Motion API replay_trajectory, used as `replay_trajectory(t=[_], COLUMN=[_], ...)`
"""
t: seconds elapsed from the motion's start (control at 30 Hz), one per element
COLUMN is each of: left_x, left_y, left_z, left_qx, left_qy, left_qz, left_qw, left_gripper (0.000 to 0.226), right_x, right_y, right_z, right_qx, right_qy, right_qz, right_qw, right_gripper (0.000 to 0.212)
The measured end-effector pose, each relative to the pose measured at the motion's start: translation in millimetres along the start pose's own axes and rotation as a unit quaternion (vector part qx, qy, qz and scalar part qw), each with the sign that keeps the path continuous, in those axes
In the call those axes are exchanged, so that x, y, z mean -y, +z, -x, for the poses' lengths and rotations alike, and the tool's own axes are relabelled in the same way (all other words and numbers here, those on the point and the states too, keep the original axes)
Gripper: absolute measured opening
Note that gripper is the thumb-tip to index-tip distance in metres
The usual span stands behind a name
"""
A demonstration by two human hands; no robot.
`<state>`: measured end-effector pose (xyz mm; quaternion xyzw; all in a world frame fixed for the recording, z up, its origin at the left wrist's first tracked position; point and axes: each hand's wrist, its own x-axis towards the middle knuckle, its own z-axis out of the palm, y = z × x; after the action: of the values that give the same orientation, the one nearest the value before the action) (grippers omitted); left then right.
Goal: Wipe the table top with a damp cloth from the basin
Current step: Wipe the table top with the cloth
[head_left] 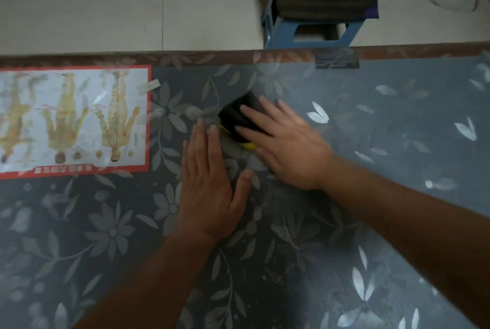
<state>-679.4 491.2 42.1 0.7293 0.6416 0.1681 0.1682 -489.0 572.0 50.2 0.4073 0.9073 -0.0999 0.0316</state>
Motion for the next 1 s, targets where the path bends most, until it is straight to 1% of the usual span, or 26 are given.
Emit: replay_trajectory(t=[0.03, 0.07, 0.1, 0.13, 0.17, 0.2, 0.23, 0.3, 0.33, 0.37, 0.4, 0.47, 0.5, 0.53, 0.57, 0.6, 0.67, 0.7, 0.73, 0.77, 0.8, 0.83, 0.87, 0.93, 0.97, 1.0], left_x=[0, 0, 0, -1, -1, -2, -2, -2, -1, 1, 4, 13, 20, 29, 38, 47, 60, 63, 64, 63, 62, 62, 62, 63, 64, 64], left_y=[0, 0, 0, 1, 1, 1, 1, -2, -4, -7, -11, -21, -27, -32, -34, -36, -38, -38, -38, -38, -38, -38, -38, -39, -39, -39], left_z=[0, -1, -2, -3, -4, -5, -6, -7, -6, -3, 3, 19, 30, 40, 49, 57, 71, 73, 73, 72, 71, 71, 71, 73, 73, 73], left_qx=[0.006, 0.017, 0.029, 0.041, 0.048, 0.053, 0.060, 0.079, 0.089, 0.096, 0.099, 0.085, 0.075, 0.068, 0.066, 0.071, 0.084, 0.086, 0.087, 0.089, 0.092, 0.092, 0.091, 0.088, 0.084, 0.081], left_qy=[-0.001, 0.000, 0.003, 0.005, 0.004, 0.002, 0.002, 0.010, 0.018, 0.027, 0.035, 0.022, -0.007, -0.042, -0.076, -0.097, -0.094, -0.085, -0.079, -0.076, -0.076, -0.077, -0.077, -0.080, -0.079, -0.078], left_qz=[-0.008, -0.026, -0.046, -0.065, -0.080, -0.092, -0.101, -0.116, -0.118, -0.119, -0.124, -0.139, -0.145, -0.146, -0.144, -0.144, -0.155, -0.160, -0.161, -0.159, -0.157, -0.156, -0.155, -0.151, -0.149, -0.144], left_qw=[1.000, 1.000, 0.998, 0.997, 0.996, 0.994, 0.993, 0.990, 0.989, 0.988, 0.987, 0.986, 0.987, 0.986, 0.985, 0.982, 0.980, 0.980, 0.980, 0.980, 0.980, 0.981, 0.981, 0.981, 0.982, 0.983], left_gripper=[0.081, 0.081, 0.080, 0.079, 0.077, 0.077, 0.077, 0.078, 0.078, 0.076, 0.074, 0.068, 0.068, 0.069, 0.070, 0.071, 0.072, 0.072, 0.073, 0.073, 0.074, 0.075, 0.075, 0.075, 0.075, 0.075], right_x=[-19, -41, -64, -78, -79, -67, -49, -19, -13, -17, -27, -46, -49, -43, -27, -8, 35, 50, 55, 47, 31, 12, -6, -17, -5, 13], right_y=[-3, -7, -14, -22, -24, -23, -18, -8, -6, -8, -9, -14, -17, -17, -18, -14, 1, 7, 8, 6, 4, 2, -4, -15, -17, -13], right_z=[0, -6, -16, -27, -38, -47, -49, -31, -17, -8, -8, -25, -38, -52, -62, -64, -42, -23, -5, 3, 1, -9, -25, -64, -78, -84], right_qx=[-0.008, -0.018, -0.037, -0.041, -0.044, -0.044, -0.045, -0.015, 0.007, 0.025, 0.026, 0.001, -0.016, -0.032, -0.044, -0.050, -0.043, -0.031, 0.002, 0.025, 0.027, 0.018, -0.001, -0.032, -0.037, -0.035], right_qy=[0.016, 0.078, 0.170, 0.257, 0.308, 0.301, 0.244, 0.080, 0.024, 0.003, 0.020, 0.163, 0.237, 0.285, 0.292, 0.263, 0.112, 0.029, -0.029, -0.065, -0.060, -0.003, 0.093, 0.263, 0.291, 0.269], right_qz=[0.029, 0.044, 0.040, 0.003, -0.028, -0.031, -0.021, -0.009, -0.003, 0.011, 0.023, 0.009, -0.014, -0.031, -0.036, -0.023, -0.002, 0.005, 0.014, 0.035, 0.056, 0.060, 0.044, -0.022, -0.031, -0.016], right_qw=[0.999, 0.996, 0.984, 0.965, 0.950, 0.952, 0.969, 0.997, 1.000, 1.000, 0.999, 0.987, 0.971, 0.958, 0.955, 0.963, 0.993, 0.999, 0.999, 0.997, 0.996, 0.998, 0.995, 0.964, 0.955, 0.962], right_gripper=[0.053, 0.055, 0.056, 0.056, 0.056, 0.056, 0.055, 0.052, 0.051, 0.053, 0.055, 0.061, 0.061, 0.060, 0.058, 0.057, 0.054, 0.053, 0.052, 0.053, 0.054, 0.056, 0.058, 0.059, 0.059, 0.058])
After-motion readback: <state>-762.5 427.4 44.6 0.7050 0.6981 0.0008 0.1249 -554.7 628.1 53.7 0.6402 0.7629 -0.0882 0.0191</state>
